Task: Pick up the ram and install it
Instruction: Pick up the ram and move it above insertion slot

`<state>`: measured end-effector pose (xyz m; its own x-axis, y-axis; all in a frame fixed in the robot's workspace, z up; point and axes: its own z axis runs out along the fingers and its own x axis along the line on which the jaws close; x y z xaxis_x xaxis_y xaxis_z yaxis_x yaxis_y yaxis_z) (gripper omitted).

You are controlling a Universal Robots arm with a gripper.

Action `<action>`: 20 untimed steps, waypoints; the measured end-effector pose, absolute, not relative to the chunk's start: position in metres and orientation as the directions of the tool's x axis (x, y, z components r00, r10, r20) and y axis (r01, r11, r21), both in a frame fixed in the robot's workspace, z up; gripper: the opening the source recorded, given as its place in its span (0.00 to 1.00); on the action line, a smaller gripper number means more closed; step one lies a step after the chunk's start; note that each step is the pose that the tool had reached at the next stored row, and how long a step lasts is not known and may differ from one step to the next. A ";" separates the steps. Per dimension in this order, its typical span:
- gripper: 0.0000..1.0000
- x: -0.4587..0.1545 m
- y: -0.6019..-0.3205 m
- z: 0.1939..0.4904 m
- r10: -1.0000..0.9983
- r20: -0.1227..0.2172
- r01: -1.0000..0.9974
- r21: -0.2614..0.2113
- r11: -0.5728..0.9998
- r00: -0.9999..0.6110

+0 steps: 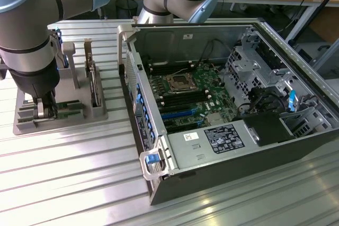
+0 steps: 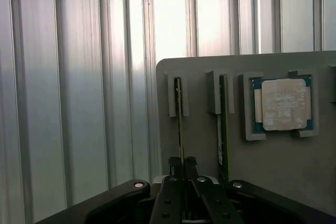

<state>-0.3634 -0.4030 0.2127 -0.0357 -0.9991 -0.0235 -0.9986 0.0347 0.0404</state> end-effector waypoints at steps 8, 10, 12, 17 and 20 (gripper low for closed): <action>0.13 -0.363 -0.403 0.217 -0.999 -0.024 -0.999 0.040 0.035 -0.036; 0.13 -0.363 -0.403 0.217 -0.999 -0.024 -0.999 0.040 0.035 -0.036; 0.13 -0.363 -0.403 0.218 -0.999 -0.023 -0.999 0.040 0.035 -0.036; 0.13 -0.363 -0.403 0.220 -0.999 -0.024 -0.999 0.040 0.035 -0.036; 0.13 -0.363 -0.403 0.220 -0.999 -0.024 -0.999 0.040 0.035 -0.036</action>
<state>-0.3634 -0.4030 0.2201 -0.0357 -0.9991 -0.0236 -0.9986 0.0347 0.0404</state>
